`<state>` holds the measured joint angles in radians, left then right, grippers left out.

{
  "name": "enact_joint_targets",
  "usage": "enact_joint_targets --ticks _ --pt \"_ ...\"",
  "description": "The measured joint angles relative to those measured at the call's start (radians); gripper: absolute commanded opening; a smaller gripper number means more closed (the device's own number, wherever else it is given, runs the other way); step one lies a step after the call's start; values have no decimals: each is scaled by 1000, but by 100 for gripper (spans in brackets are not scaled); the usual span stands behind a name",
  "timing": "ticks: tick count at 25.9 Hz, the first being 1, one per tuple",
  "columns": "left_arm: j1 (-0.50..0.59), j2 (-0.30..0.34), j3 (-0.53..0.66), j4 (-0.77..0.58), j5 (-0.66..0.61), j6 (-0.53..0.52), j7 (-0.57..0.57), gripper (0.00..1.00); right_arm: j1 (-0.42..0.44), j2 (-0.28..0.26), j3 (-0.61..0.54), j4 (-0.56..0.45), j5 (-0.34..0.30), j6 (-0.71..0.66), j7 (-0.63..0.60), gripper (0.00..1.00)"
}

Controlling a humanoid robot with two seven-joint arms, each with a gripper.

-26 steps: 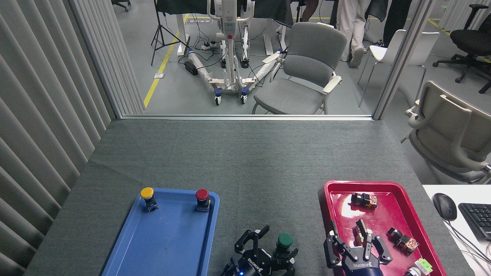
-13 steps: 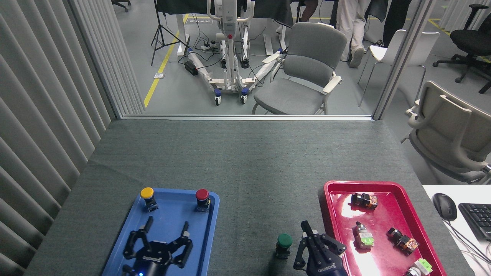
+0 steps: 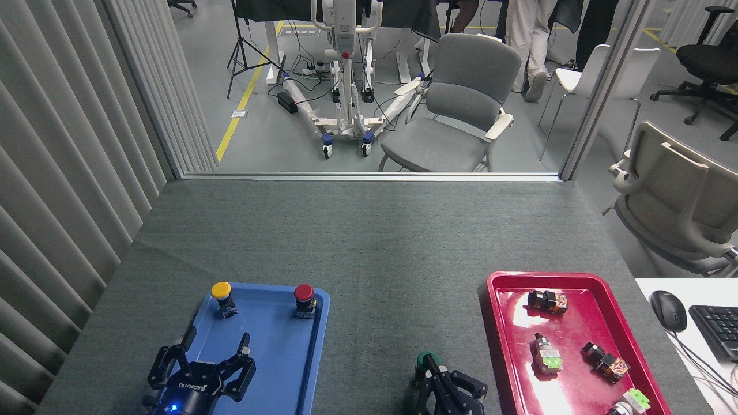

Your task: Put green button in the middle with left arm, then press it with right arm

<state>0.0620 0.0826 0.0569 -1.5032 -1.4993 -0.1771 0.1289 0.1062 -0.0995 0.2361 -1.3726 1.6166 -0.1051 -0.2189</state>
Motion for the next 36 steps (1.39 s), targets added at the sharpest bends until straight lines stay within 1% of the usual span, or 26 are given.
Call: enact_joint_targets --ticks 4,7,9,10,13,14,15,16,20,27,31,36 --pt "3 1 -4 -1 1 3 0 99 -5 2 7 38 -1 16 -21 2" --pt "5 4 -4 0 5 7 0 99 -5 4 10 37 -6 34 -31 5" --pt "6 5 -4 0 16 8 0 99 -4 8 10 13 -14 54 -28 13" --pt "6 6 -4 0 21 8 0 99 -5 10 10 -3 -21 65 -15 24" --pt "7 5 -2 -1 32 9 0 99 -6 18 10 -52 -48 91 -53 75" --pt "7 5 -1 -3 34 9 -1 99 -6 20 10 -63 -55 101 -59 87" --pt "7 4 0 -6 35 9 -1 99 -6 21 9 -71 -61 115 -63 94" --pt "7 3 1 -12 36 9 -1 99 -7 21 8 -77 -65 125 -66 98" --pt "7 -1 2 -32 37 9 -1 99 -8 7 -5 -88 -88 171 -77 99" --pt "8 -3 0 -35 42 9 0 99 34 -53 -101 -91 -150 191 -82 99" --pt "8 -3 1 -32 43 14 8 99 50 -71 -138 -91 -163 196 -80 99" --pt "6 -3 1 -22 44 14 15 99 56 -76 -150 -91 -165 196 -74 99"
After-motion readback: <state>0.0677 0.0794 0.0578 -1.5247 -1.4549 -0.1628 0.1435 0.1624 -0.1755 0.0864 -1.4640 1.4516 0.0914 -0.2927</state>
